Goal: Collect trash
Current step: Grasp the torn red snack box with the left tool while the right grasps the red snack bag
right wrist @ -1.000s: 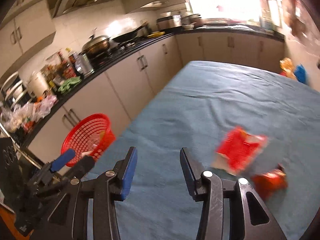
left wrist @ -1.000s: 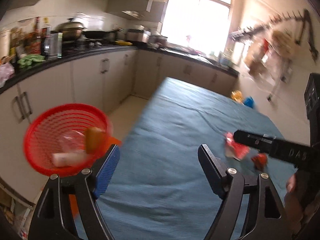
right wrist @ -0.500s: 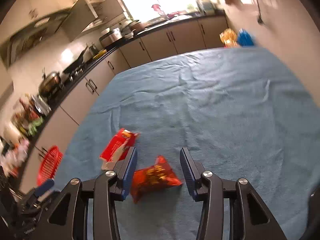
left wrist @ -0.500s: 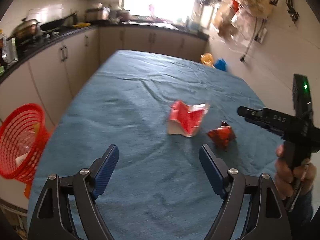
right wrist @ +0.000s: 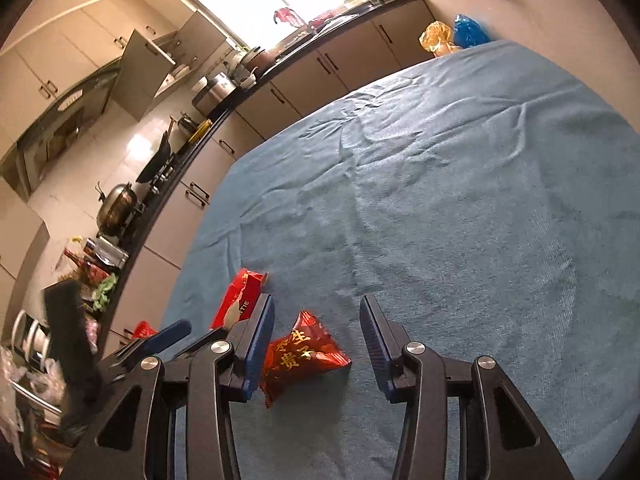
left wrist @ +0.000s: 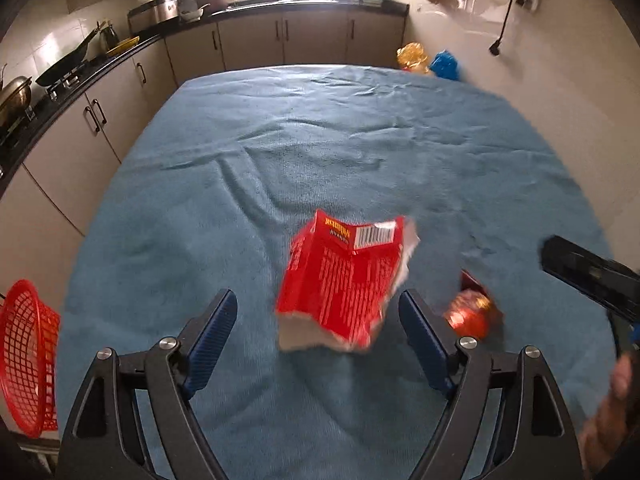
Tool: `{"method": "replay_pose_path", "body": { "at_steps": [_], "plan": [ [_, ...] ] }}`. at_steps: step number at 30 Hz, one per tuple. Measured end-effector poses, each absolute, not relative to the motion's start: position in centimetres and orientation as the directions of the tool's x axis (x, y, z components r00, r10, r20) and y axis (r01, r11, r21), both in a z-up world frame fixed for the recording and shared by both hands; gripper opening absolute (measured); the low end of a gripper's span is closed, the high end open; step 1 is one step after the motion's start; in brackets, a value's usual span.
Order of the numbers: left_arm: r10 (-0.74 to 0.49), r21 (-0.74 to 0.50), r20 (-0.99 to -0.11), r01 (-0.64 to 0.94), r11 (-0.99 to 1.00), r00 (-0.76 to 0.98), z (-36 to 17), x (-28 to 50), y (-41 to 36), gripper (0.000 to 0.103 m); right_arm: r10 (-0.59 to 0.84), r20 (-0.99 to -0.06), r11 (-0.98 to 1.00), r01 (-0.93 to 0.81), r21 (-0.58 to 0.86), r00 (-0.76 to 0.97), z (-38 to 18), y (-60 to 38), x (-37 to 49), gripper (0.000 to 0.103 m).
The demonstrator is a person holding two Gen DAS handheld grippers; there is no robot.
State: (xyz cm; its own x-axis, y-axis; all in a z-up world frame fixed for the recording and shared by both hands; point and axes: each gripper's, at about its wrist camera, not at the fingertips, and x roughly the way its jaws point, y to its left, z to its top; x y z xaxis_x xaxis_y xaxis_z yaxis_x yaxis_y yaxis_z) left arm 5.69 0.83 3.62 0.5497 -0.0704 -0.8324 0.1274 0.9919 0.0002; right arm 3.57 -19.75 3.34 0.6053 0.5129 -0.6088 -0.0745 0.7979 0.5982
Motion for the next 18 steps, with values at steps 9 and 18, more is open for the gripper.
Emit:
{"method": "replay_pose_path", "body": {
  "at_steps": [9, 18],
  "plan": [
    [-0.088, -0.058, -0.825, 0.071, 0.996, 0.557, 1.6, 7.1, 2.1, 0.053, 0.538, -0.605, 0.79, -0.1, 0.605, 0.587, 3.4, -19.2, 3.6, 0.048],
    [-0.098, -0.157, -0.744, -0.03, 0.987, 0.66, 2.2, 5.4, 6.7, 0.049, 0.534, -0.654, 0.806, -0.087, 0.586, 0.536, 2.0, -17.8, 4.3, 0.054]
  ]
}}
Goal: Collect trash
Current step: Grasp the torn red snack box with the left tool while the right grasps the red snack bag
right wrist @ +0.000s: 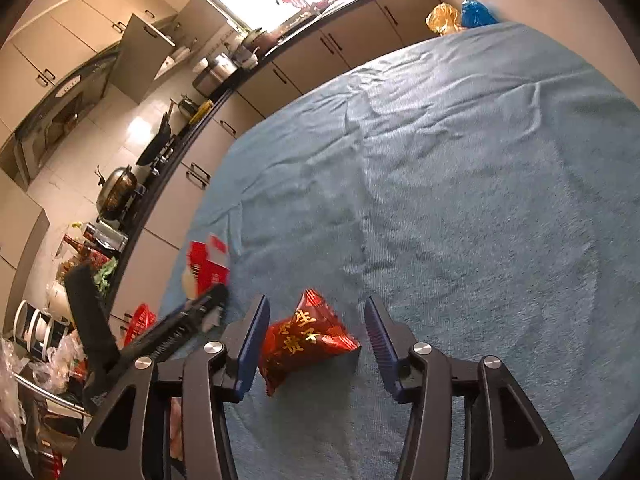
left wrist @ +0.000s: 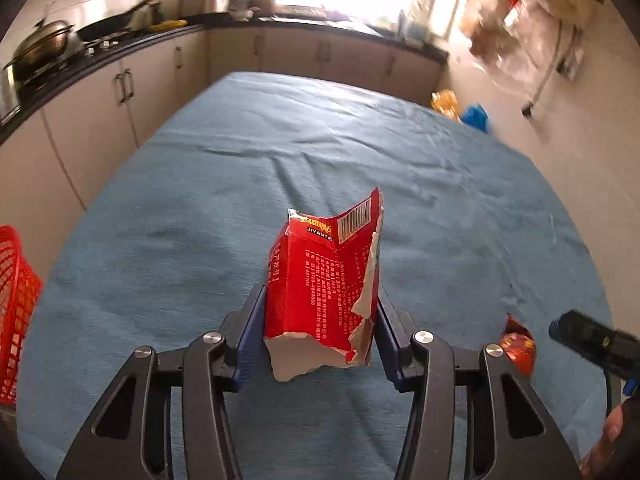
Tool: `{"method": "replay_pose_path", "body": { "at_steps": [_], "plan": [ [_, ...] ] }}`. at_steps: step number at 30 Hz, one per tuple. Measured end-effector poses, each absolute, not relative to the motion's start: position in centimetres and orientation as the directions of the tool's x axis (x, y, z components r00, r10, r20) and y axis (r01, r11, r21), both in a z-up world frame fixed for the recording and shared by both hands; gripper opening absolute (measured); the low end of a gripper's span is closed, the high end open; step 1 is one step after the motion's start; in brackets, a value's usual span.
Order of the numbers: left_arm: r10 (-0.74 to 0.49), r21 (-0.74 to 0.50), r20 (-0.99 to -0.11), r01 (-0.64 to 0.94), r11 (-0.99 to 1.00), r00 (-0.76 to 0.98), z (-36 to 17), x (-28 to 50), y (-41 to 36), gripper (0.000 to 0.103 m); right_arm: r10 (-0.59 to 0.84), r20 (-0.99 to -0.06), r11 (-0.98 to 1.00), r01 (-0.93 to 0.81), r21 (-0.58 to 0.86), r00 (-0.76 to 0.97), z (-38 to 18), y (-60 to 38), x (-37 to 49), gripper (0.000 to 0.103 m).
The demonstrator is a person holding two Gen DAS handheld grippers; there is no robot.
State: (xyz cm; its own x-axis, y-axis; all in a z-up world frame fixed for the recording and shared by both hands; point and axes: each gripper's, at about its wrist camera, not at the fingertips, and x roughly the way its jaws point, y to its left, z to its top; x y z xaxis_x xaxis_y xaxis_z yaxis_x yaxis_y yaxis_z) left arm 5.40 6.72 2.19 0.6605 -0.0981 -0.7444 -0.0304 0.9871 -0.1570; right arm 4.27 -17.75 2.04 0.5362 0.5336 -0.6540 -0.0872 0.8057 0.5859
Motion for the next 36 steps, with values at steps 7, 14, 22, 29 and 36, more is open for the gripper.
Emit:
{"method": "replay_pose_path", "body": {
  "at_steps": [7, 14, 22, 29, 36],
  "plan": [
    [-0.072, -0.172, -0.709, -0.072, 0.983, 0.702, 2.7, 5.0, 8.3, 0.05, 0.516, -0.699, 0.842, -0.146, 0.519, 0.495, 1.2, -15.1, 4.5, 0.054],
    [-0.044, -0.164, -0.692, -0.098, 0.982, 0.72, 3.0, 4.9, 8.6, 0.051, 0.625, -0.702, 0.78, -0.322, 0.537, 0.343, 0.8, -11.4, 1.4, 0.055],
    [-0.045, -0.163, -0.686, -0.092, 0.982, 0.726, 3.2, 4.8, 8.5, 0.051, 0.474, -0.74, 0.855, -0.45, 0.257, 0.478, 4.0, -10.6, 0.4, 0.058],
    [-0.047, -0.159, -0.686, -0.086, 0.984, 0.726, 3.1, 4.6, 8.3, 0.051, 0.394, -0.799, 0.821, -0.565, 0.084, 0.454, 1.9, -7.9, 3.5, 0.059],
    [-0.061, -0.145, -0.673, -0.051, 0.988, 0.737, 3.3, 4.3, 7.5, 0.051, 0.378, -0.785, 0.84, -0.539, 0.068, 0.491, 0.5, -8.5, 4.1, 0.044]
  ]
}}
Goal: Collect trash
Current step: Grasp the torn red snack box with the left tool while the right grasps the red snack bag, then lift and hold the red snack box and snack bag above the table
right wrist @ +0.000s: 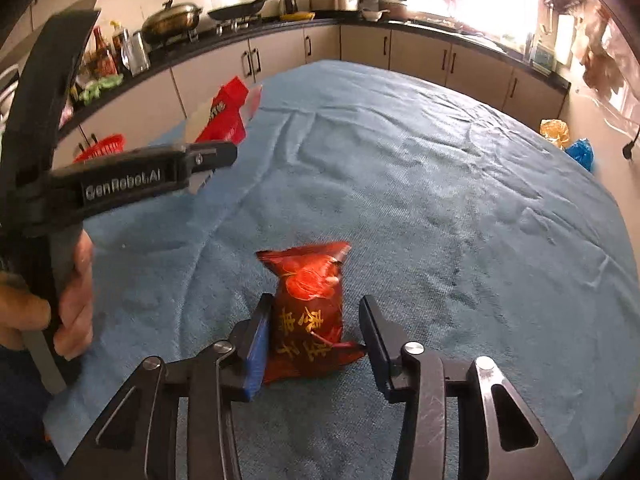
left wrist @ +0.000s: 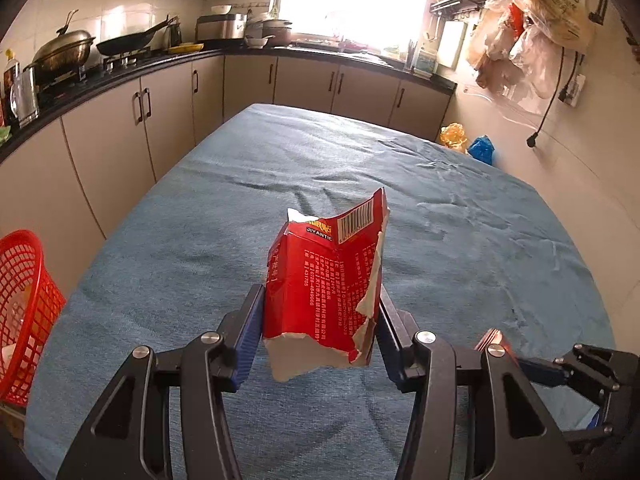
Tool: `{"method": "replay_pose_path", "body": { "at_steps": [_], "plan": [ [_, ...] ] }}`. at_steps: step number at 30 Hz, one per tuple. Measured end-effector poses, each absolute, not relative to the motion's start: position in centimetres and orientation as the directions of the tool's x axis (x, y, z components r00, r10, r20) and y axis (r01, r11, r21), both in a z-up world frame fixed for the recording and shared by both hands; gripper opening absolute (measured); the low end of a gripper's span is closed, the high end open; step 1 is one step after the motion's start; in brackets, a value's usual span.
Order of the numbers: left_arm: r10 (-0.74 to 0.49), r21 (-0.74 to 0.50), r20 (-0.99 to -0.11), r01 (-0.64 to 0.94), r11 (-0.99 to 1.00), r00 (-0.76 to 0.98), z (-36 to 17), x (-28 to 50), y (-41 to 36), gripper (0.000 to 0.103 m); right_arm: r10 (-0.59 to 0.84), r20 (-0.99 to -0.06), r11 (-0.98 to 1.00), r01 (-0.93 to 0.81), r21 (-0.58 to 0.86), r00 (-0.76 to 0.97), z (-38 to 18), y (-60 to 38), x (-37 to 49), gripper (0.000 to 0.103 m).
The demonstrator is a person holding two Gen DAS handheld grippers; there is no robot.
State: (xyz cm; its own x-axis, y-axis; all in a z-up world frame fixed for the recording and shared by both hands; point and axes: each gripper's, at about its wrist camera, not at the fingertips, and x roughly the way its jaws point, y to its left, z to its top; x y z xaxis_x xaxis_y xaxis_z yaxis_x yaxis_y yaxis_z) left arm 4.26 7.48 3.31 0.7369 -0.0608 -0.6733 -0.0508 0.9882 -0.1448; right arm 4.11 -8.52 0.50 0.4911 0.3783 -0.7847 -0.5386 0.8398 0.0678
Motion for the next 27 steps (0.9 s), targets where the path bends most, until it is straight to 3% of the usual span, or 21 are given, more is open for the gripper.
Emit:
{"method": "replay_pose_path", "body": {
  "at_steps": [10, 27],
  "plan": [
    [-0.053, -0.105, -0.649, -0.021, 0.994, 0.759, 3.7, 3.7, 6.1, 0.051, 0.378, -0.663, 0.916, -0.366, 0.165, 0.646, 2.6, -11.9, 4.2, 0.044],
    [-0.04, -0.085, -0.642, -0.02, 0.996, 0.765, 3.7, 3.5, 5.7, 0.051, 0.366, -0.664, 0.926, -0.326, 0.191, 0.652, 2.7, -12.7, 3.9, 0.044]
  ]
}}
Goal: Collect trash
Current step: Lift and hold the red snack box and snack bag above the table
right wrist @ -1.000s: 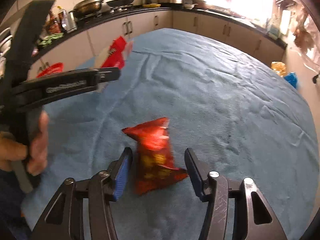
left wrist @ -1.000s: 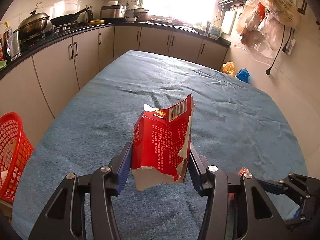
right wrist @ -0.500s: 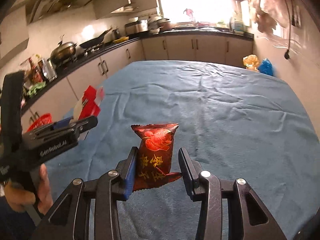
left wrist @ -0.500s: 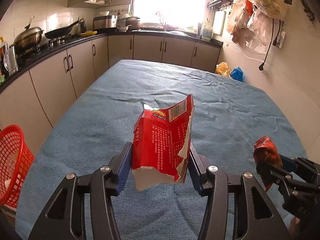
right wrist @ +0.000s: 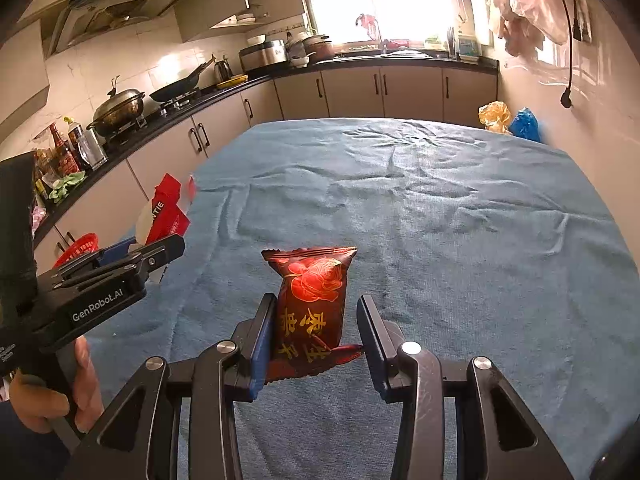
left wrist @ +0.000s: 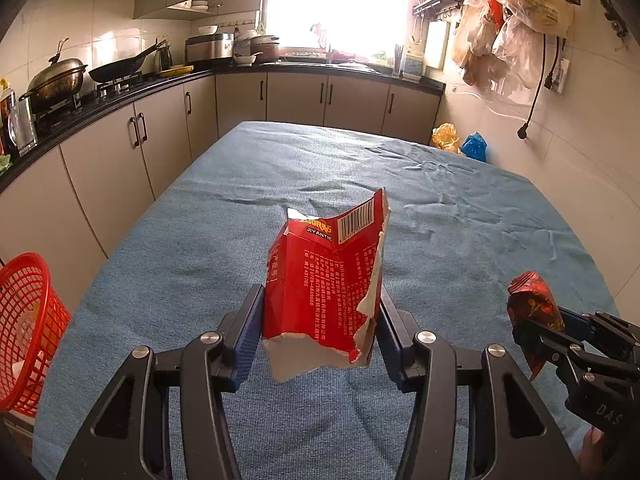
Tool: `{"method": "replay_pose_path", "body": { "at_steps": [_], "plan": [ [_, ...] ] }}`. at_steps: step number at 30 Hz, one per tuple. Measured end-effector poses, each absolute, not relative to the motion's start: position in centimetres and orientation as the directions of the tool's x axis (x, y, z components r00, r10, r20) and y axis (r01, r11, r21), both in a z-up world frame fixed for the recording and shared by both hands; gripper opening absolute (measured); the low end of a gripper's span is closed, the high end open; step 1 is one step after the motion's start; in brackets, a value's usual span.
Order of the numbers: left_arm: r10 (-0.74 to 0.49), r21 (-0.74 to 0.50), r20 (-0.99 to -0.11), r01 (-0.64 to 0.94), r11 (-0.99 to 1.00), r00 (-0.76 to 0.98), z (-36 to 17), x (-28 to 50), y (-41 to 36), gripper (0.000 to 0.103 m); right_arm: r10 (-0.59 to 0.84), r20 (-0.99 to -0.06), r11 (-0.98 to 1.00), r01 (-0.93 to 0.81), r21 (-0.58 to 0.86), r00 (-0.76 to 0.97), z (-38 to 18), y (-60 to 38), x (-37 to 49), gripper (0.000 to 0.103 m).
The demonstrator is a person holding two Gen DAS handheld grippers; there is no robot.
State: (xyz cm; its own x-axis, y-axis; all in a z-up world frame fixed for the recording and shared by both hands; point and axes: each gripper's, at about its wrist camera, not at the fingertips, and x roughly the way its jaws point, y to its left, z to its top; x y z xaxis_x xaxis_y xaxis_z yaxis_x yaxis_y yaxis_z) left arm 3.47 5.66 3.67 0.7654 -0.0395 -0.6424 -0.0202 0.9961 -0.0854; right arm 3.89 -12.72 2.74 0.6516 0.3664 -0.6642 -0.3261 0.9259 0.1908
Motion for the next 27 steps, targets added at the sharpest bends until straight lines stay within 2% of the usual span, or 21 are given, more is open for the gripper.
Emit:
{"method": "replay_pose_path", "body": {
  "at_steps": [27],
  "plan": [
    [-0.032, -0.077, -0.642, -0.023, 0.997, 0.766, 3.63, 3.39, 5.61, 0.051, 0.359, -0.665, 0.93, -0.311, 0.195, 0.655, 2.9, -13.09, 3.95, 0.044]
  ]
}}
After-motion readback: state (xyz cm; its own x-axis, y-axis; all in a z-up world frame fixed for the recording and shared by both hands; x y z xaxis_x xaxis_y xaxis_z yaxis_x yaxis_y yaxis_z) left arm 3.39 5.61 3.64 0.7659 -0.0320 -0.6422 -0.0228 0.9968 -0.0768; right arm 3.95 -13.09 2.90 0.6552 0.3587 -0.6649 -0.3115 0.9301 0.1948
